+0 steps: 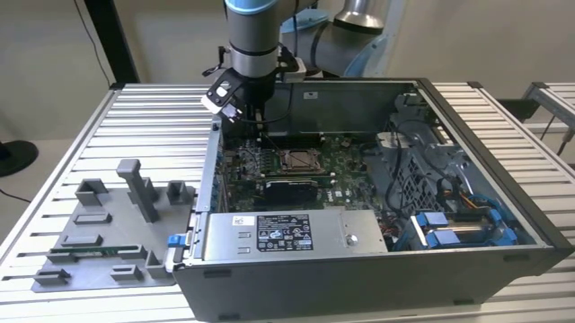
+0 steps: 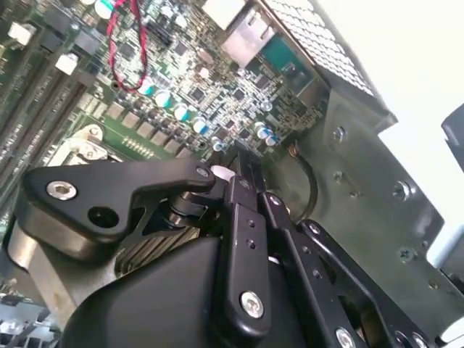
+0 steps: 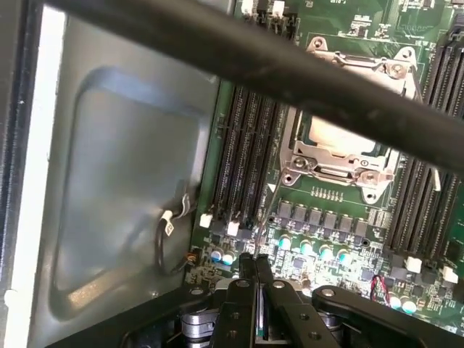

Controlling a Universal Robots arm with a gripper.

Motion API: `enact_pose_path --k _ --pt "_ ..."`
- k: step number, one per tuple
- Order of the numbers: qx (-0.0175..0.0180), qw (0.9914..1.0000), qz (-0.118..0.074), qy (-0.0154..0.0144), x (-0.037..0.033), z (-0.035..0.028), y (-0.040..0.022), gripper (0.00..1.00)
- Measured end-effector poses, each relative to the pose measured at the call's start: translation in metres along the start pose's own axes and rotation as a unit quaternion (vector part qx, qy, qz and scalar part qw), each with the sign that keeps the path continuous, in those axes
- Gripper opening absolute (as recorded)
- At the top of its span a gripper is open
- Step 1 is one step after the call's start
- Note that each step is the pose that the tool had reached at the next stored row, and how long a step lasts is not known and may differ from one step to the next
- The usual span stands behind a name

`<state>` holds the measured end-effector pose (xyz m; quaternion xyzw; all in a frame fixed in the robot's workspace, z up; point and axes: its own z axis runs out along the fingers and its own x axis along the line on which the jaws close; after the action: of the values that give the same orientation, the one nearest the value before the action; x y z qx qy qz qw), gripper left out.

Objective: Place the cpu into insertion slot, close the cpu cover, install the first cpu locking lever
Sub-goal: 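Install the first cpu locking lever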

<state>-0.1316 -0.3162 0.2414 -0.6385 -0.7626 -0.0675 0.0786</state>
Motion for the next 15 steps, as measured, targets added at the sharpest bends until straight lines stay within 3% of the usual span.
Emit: enact_pose_path --k 11,15 --pt "-0.0002 1.00000 -0.001 0.0000 -0.0014 -0.0046 0.0043 0.00" --pt "-0.0034 0.99999 -0.002 -0.0006 -0.0015 -0.0065 0.0065 0.00"
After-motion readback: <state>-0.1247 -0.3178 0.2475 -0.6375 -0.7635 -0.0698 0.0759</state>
